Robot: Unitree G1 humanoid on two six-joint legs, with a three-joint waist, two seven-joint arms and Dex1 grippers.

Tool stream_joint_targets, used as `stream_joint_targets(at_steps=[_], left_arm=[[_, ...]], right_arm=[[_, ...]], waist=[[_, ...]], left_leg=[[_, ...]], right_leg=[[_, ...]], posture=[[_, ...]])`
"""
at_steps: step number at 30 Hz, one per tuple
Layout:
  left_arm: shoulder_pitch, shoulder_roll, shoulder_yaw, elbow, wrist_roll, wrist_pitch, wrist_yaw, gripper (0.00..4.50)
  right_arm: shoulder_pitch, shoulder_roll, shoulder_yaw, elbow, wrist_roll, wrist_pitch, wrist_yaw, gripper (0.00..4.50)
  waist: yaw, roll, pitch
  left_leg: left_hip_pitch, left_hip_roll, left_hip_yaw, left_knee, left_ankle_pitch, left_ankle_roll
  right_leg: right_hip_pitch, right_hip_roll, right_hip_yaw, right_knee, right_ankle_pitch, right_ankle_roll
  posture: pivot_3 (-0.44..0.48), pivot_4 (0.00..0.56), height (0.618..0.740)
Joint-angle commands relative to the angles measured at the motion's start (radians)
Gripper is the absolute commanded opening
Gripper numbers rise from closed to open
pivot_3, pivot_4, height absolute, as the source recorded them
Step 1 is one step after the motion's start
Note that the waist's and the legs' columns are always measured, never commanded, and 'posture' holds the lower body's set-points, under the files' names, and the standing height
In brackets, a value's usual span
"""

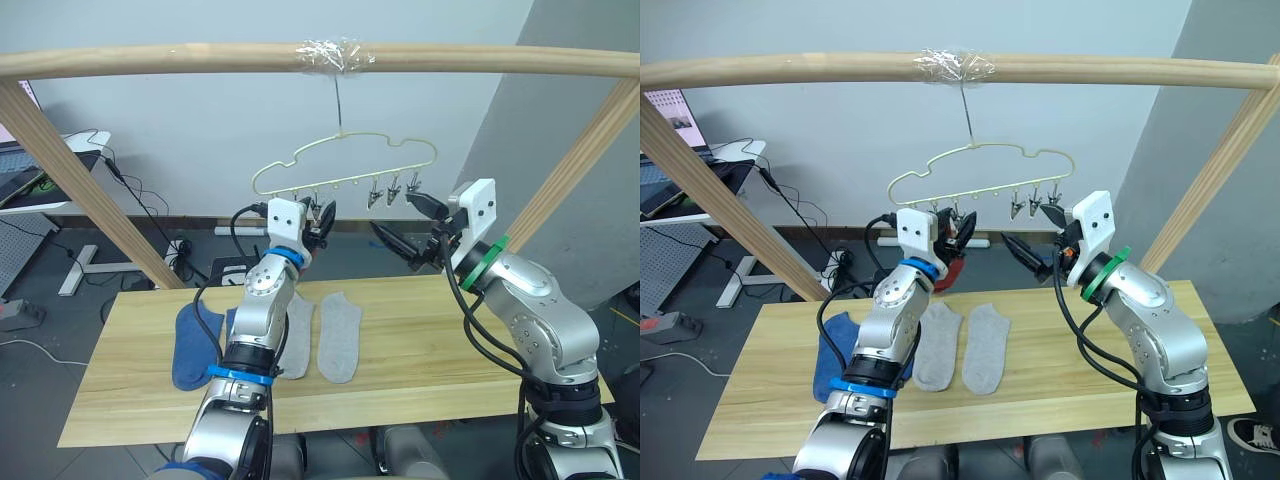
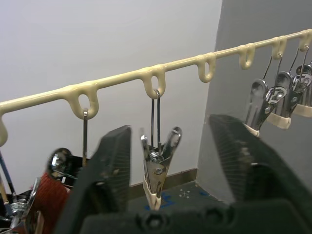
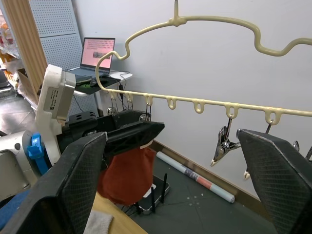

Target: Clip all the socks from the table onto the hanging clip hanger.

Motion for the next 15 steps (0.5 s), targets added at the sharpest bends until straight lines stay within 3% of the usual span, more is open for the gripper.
stream_joint_targets(at_steps=[1, 15], left_arm=[[-0.025, -0.004, 0.013, -0.014, 0.007, -0.03, 0.006, 2.29], [-0.007, -0.017, 0.009, -0.035, -0.004, -0.021, -0.012, 2.29]], right_arm=[[-0.019, -0.006, -0.018, -0.032, 0.012, -0.02, -0.003, 4.5], [-0.02, -0.005, -0.015, -0.03, 0.019, -0.017, -0.004, 4.5]], waist=[[0.0, 0.0, 0.0], [0.0, 0.0, 0.0]], left_leg=[[0.0, 0.0, 0.0, 0.0, 0.0, 0.0], [0.0, 0.0, 0.0, 0.0, 0.0, 0.0]], right_leg=[[0.0, 0.0, 0.0, 0.0, 0.0, 0.0], [0.0, 0.0, 0.0, 0.001, 0.0, 0.0]], posture=[[-0.163, 0.14, 0.74], [-0.162, 0.133, 0.74]])
